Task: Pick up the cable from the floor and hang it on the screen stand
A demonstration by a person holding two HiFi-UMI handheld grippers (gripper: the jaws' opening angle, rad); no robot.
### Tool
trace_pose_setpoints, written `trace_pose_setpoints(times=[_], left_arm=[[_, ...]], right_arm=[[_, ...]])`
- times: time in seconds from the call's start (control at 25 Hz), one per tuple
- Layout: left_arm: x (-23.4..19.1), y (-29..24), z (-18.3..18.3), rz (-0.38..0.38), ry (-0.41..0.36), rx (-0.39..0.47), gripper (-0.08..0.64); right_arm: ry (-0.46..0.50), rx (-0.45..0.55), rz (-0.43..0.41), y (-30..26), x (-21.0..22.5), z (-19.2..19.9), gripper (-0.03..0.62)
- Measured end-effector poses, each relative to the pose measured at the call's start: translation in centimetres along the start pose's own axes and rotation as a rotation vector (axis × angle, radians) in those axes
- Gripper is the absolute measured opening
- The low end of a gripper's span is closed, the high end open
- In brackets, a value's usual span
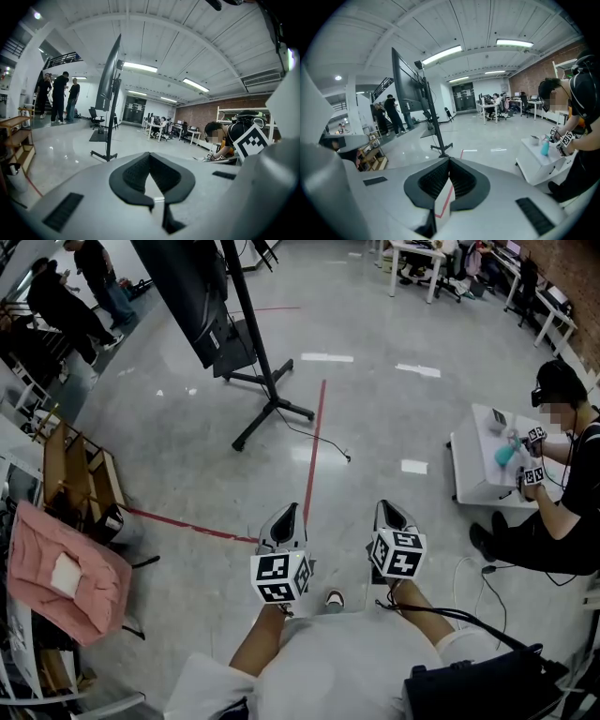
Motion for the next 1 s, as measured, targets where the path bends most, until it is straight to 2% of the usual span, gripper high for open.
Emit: trace_pose_setpoints(times=[0.56, 0.8, 1.0], left_arm=[[-2.1, -6.5, -1.2, -0.044, -0.008, -0.025, 0.003], [-4.5, -13.1, -2.0, -0.019, -0.006, -0.032, 0.003], [-6.5, -20.4, -4.7, 0.009, 0.013, -0.032, 0.003]], right_arm=[[-0.011, -0.026, -0.025, -6.7, 2.1, -2.5, 0.017], [-0.029, -0.038, 0.003, -12.5, 3.4, -4.2, 0.017], [-0.024, -0.042, 0.001, -18.4, 3.9, -8.5, 0.017]])
Point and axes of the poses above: the fingertips, and each gripper's own axes: y backward along the fingers, x to its right, z out of its underside, the point moved 6 cm from there along y, backward along the fingers, and after that the axes turned 1 degree about -x, right-handed, at the moved point
